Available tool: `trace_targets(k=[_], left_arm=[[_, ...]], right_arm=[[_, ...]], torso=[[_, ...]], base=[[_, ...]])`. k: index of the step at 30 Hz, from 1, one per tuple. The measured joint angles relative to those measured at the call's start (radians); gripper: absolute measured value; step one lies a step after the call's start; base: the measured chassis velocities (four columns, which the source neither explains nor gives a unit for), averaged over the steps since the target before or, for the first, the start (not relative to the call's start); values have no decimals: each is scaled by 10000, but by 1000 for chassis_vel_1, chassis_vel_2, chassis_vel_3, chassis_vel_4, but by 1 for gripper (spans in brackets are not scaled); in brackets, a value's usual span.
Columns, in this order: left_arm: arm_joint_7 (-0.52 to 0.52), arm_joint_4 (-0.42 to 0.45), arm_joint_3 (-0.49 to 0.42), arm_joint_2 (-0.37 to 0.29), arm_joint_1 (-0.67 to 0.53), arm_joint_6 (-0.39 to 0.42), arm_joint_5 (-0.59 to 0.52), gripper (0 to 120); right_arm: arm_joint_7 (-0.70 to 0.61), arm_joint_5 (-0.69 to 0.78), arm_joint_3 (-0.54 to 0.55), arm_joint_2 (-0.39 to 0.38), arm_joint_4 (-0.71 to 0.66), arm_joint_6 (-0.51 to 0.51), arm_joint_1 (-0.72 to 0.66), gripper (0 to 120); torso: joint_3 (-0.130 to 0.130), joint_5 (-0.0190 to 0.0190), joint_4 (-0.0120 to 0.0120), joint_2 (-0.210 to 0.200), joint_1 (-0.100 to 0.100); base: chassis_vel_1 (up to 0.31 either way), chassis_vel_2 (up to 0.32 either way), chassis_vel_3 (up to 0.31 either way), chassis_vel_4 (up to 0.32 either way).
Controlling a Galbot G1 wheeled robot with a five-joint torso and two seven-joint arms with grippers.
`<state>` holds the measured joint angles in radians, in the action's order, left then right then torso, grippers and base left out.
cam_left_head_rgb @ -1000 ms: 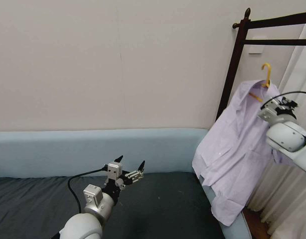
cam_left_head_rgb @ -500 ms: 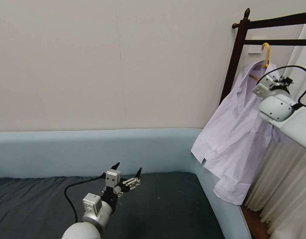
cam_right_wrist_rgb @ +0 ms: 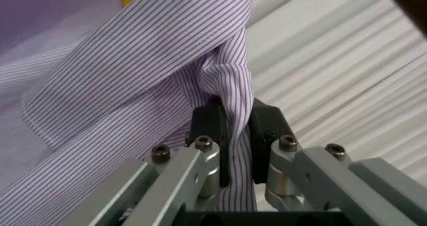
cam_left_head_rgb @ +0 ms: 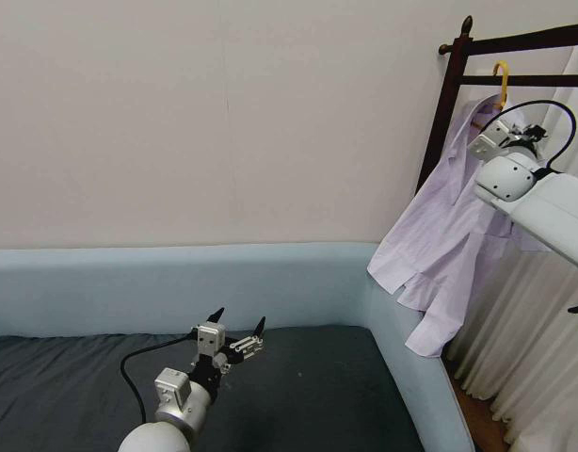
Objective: Pick up the clothes from the sofa and hang them on the clothes hanger.
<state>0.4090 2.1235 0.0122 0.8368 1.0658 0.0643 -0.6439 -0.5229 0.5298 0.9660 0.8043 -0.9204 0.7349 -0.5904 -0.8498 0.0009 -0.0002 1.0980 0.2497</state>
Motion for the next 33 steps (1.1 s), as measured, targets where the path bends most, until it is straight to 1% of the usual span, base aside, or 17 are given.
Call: trace_targets(k=[1,3,8,10,11,12,14,15,17,19,21,23,25,27,28,29,33], left_arm=[[0,0,0,0,0,0,0,100],[-5,10,26,25,64,-50,39,100],[-46,11,29,98,192,-109,134,100],[-81,34,15,129,255,-135,171,100],[-81,34,15,129,255,-135,171,100],[-95,34,13,146,300,-170,246,100],[-109,34,21,148,356,-219,278,100],[-109,34,21,148,356,-219,278,100],[-141,36,75,132,466,-290,286,100],[-171,41,107,99,509,-343,287,100],[-176,41,111,91,512,-354,287,100],[-195,42,156,56,514,-453,288,100],[-201,54,173,39,500,-491,281,100],[-208,67,178,31,470,-513,276,100],[-211,72,180,27,417,-537,267,100],[-213,78,180,28,390,-540,260,100],[-215,110,152,70,352,-544,250,100]], right_arm=[[0,0,0,0,0,0,0,8],[-34,263,-10,201,485,0,-48,8],[-149,485,-99,359,609,11,-68,8],[-641,1206,-176,623,603,14,-142,8],[-641,1206,-176,623,603,14,-142,8],[-1097,2050,-211,798,447,14,-216,8],[-1515,2830,-169,963,335,14,-302,8],[-1515,2830,-169,963,335,14,-302,8],[-2174,3986,75,1312,406,15,-520,8],[-2661,4788,320,1601,628,14,-732,8],[-2736,4911,350,1649,672,14,-760,8],[-3346,5771,478,2009,1082,14,-899,8],[-3581,6079,494,2109,1280,15,-920,8],[-3774,6363,507,2171,1420,14,-935,8],[-4051,6892,567,2201,1533,14,-979,8],[-4135,7095,591,2212,1563,14,-986,8],[-4288,7463,640,2239,1650,14,-987,8]], torso=[[0,0,0,0,0],[0,1,1,1,0],[0,3,-5,1,0],[-1,4,-4,0,0],[-1,4,-4,0,0],[0,1,-1,1,1],[-1,1,0,1,0],[-1,1,0,1,0],[-1,0,0,1,0],[-1,-1,2,1,0],[0,-1,1,1,0],[0,-3,3,1,0],[-1,0,2,0,0],[-1,1,-1,1,0],[0,1,-4,1,0],[0,1,-4,1,0],[0,2,-1,1,0]], base=[[0,0,0,0],[0,0,0,0],[0,0,0,0],[0,0,0,0],[0,0,0,0],[0,0,0,0],[0,0,0,0],[0,0,0,0],[0,0,0,0],[0,0,0,0],[0,0,0,0],[0,0,0,0],[0,0,0,0],[0,0,0,0],[0,0,0,0],[0,0,0,0],[0,0,0,0]])
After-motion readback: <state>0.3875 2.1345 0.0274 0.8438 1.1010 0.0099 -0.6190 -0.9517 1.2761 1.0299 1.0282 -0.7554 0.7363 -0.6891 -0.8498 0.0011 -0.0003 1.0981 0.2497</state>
